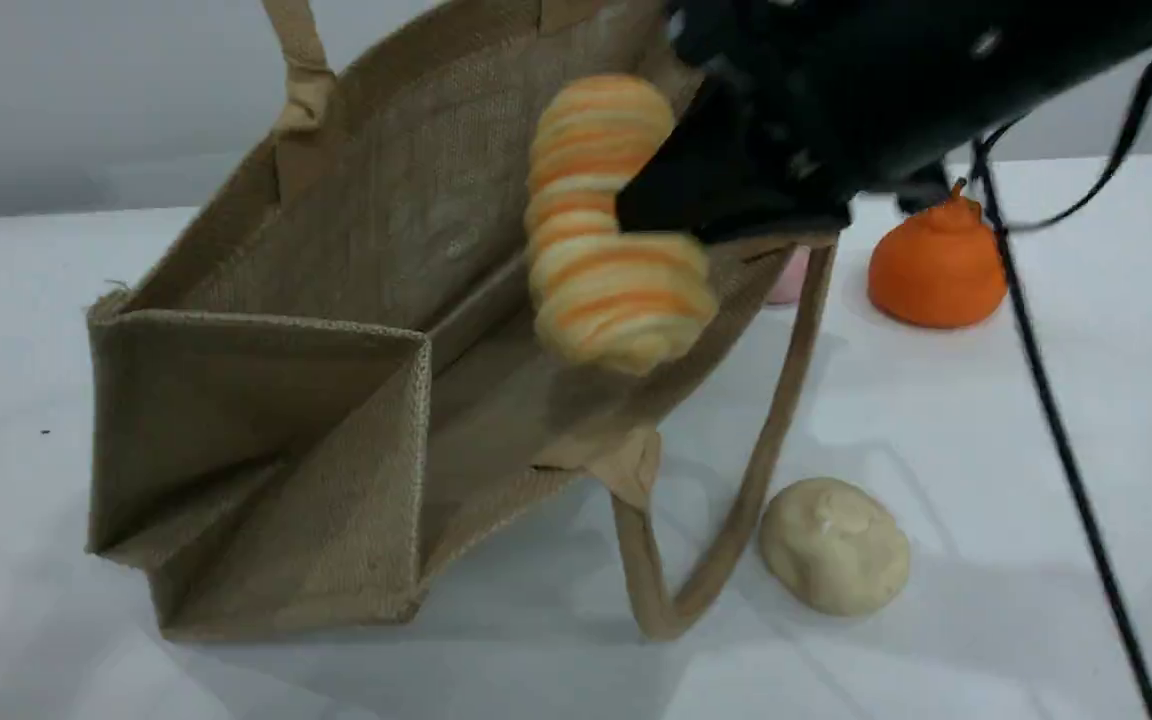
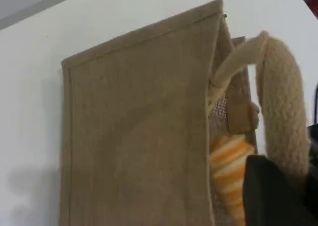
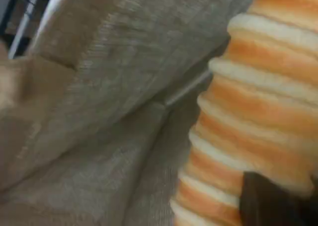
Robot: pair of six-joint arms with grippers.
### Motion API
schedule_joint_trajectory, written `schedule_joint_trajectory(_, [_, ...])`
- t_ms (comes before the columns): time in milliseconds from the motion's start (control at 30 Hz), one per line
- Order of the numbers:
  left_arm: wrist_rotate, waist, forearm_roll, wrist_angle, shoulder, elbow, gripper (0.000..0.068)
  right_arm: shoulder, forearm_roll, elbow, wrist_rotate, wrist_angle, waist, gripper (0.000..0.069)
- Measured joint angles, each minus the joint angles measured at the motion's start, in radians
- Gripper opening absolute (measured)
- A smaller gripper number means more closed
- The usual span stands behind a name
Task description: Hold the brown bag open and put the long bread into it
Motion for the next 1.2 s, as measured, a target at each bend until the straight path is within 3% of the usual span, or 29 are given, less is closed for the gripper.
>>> schedule_joint_trajectory(167, [0.0,0.0,-0.001,0.0,0.001,0.0,0.009,0.091,0.102,-0.067,-0.04,-0.019,0.057,0.0048])
schedule_joint_trajectory(367, [0.0,0.0,-0.004,0.0,0.001,0.0,0.009,0.204,0.101,-0.177,-0.04,-0.085,0.056,0.0048])
schedule_joint_trajectory(533, [0.0,0.0,-0.003,0.0,0.001,0.0,0.009,0.247,0.087,-0.207,-0.067,-0.101,0.056,0.0067])
schedule_joint_trajectory(633, [0.0,0.0,-0.003,0.0,0.001,0.0,0.009,0.246,0.089,-0.207,-0.101,-0.103,0.056,0.0132])
schedule_joint_trajectory(800, [0.0,0.0,-0.003,0.0,0.001,0.0,0.009,0.239,0.09,-0.207,-0.124,-0.091,0.056,0.0353])
schedule_joint_trajectory(933, [0.001,0.0,-0.003,0.0,0.001,0.0,0.009,0.2,0.077,-0.207,-0.127,-0.045,0.049,0.0479])
schedule_joint_trajectory(1200, [0.001,0.0,-0.006,0.0,0.015,0.0,0.009,0.0,-0.116,-0.207,0.009,0.156,-0.061,0.0505])
